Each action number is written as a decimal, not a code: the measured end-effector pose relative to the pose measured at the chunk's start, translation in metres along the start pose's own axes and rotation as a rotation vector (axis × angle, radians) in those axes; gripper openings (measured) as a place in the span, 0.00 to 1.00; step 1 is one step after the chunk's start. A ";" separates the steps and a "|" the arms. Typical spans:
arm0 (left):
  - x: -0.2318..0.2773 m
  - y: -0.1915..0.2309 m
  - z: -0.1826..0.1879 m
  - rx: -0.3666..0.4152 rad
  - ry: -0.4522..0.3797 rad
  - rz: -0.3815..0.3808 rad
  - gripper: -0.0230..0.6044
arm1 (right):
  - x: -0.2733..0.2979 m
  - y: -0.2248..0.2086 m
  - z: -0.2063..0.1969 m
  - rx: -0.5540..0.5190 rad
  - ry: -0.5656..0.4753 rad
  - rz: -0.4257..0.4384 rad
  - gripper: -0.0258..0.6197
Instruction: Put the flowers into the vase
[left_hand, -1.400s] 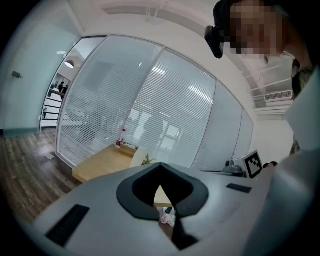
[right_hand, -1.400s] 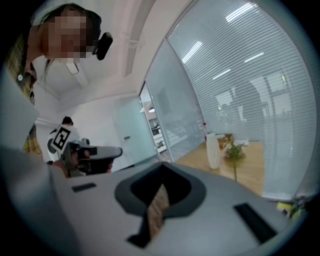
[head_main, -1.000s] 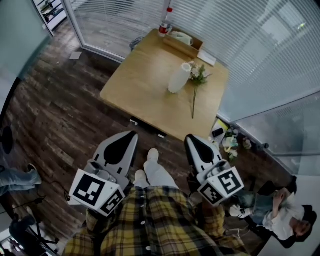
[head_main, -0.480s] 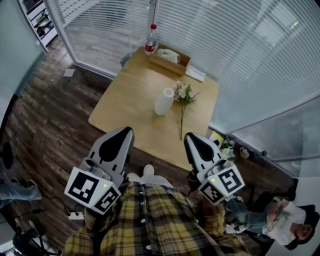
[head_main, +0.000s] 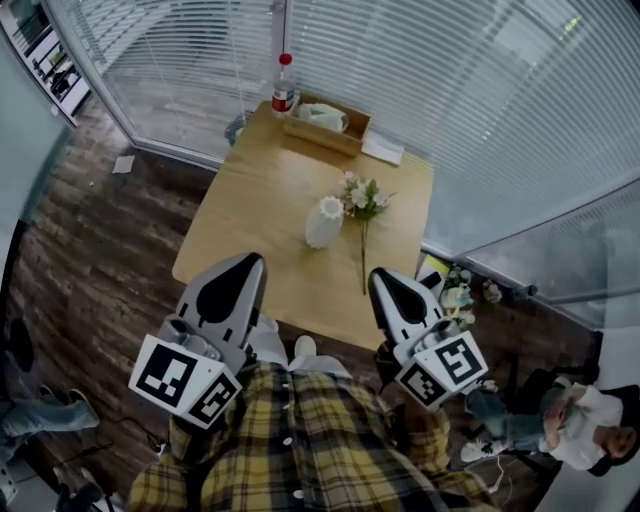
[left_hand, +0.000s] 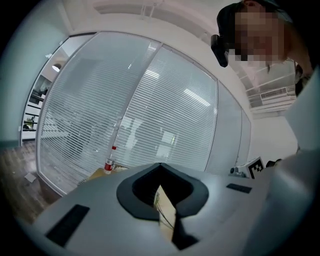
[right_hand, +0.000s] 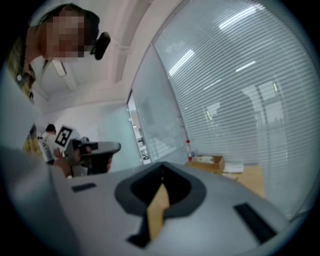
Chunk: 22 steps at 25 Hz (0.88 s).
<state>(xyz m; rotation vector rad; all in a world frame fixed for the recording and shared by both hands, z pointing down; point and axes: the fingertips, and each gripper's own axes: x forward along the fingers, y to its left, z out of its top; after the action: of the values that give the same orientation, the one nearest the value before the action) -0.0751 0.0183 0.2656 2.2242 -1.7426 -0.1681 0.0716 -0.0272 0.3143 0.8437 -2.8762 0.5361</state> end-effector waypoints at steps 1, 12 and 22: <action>0.007 0.005 0.002 0.000 0.006 -0.016 0.05 | 0.005 -0.003 0.002 0.004 -0.005 -0.018 0.06; 0.084 0.052 0.020 0.017 0.108 -0.270 0.05 | 0.063 -0.025 0.026 0.030 -0.052 -0.242 0.06; 0.112 0.062 0.011 0.026 0.208 -0.437 0.05 | 0.065 -0.046 0.029 0.043 -0.053 -0.442 0.06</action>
<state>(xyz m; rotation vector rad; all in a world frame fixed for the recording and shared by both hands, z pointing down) -0.1073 -0.1047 0.2853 2.5102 -1.1443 -0.0083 0.0416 -0.1061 0.3137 1.4640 -2.6015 0.5272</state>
